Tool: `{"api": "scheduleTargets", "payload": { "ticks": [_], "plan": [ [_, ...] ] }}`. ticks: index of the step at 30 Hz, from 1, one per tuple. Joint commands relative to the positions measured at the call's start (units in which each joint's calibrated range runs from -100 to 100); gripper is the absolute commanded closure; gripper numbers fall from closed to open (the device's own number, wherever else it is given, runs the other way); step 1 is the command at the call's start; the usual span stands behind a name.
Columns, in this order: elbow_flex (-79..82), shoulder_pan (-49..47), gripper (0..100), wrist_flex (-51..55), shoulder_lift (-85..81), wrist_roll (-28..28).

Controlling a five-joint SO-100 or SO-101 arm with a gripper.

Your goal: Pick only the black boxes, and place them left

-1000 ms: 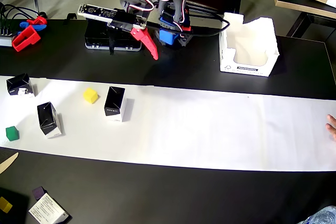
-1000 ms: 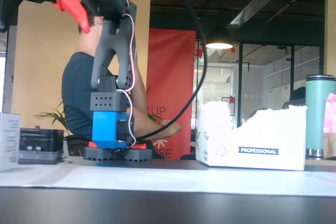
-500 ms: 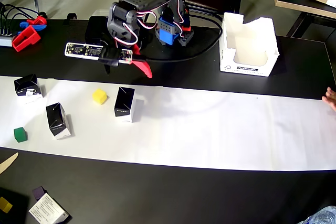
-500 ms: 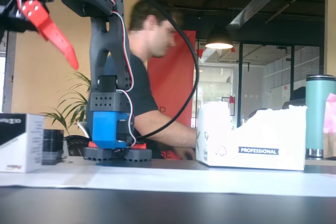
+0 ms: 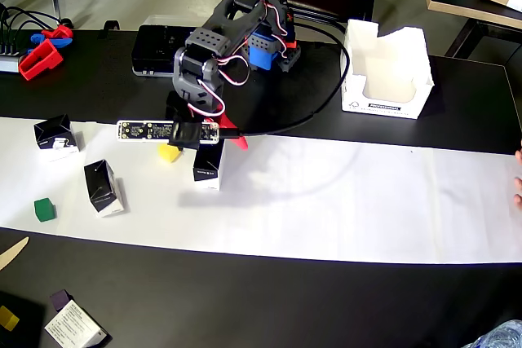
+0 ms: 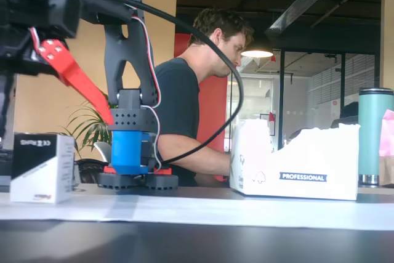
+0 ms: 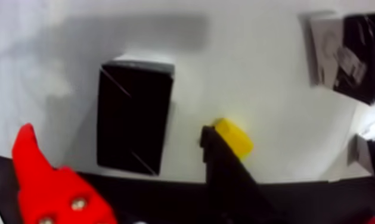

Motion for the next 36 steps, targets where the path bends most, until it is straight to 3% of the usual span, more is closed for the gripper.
{"api": "scheduleTargets", "payload": {
  "ticks": [1, 6, 12, 15, 23, 36],
  "plan": [
    [6.0, -3.2, 48, -10.2, -2.2, -3.1],
    [10.4, -3.7, 49, -12.1, -1.9, -2.9],
    [15.1, -5.0, 82, -12.1, -1.7, -3.2],
    [17.0, -5.4, 91, -12.1, -2.4, -3.4],
    [20.9, -10.2, 92, -11.3, -12.6, -9.3],
    [42.9, -20.8, 92, -6.9, -51.2, -14.4]
  ]
}}
